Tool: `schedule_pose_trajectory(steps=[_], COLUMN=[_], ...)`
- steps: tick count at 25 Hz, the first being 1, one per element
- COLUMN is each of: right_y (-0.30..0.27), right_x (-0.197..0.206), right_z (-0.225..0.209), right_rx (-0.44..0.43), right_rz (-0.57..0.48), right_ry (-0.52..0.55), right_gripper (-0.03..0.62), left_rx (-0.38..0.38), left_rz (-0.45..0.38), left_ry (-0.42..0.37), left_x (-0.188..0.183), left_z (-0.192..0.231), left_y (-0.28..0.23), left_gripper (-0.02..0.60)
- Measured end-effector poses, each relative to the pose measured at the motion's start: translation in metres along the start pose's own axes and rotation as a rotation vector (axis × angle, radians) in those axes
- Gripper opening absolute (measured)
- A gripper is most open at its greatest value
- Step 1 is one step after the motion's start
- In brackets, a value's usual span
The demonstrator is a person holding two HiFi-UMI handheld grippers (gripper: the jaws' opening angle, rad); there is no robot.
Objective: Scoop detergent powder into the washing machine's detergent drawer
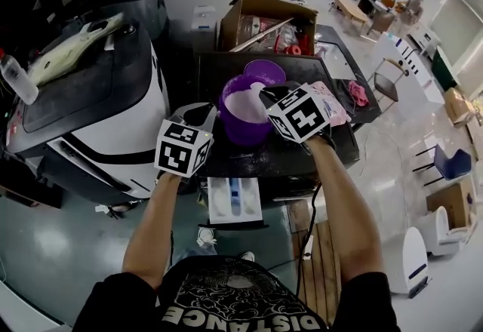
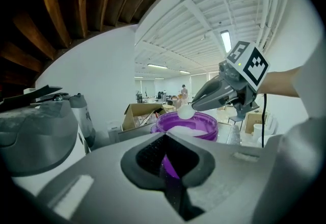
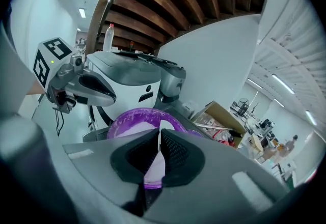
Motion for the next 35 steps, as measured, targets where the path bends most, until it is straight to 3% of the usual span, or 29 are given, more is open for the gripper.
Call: schedule_pose_trajectory(steps=[12,35], right_y=[-0.042,-0.075], right_x=[0.004,0.001], right_z=[-0.003,0.005], right_rx=[0.029,0.131], right_rz=[0.207,0.379], right_ry=[0.065,0.224], right_gripper=[0.035,0.035], left_rx=[0.081,0.19], left_rz=[-0.017,-0.024], left_ry=[0.002,-0.04], left_x=[0.003,0.007], left_z=[0.021,0.043], left_y=[-0.022,-0.043], left_gripper=[0.005,0.005])
Point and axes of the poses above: the fingertips, and each gripper's own axes: y backward along the fingers, z to its left, x out of its underside, the point moved 8 cm from there along y, backward along the fingers, and after that the axes turned 3 degrees about -y, right-handed, at the moved point
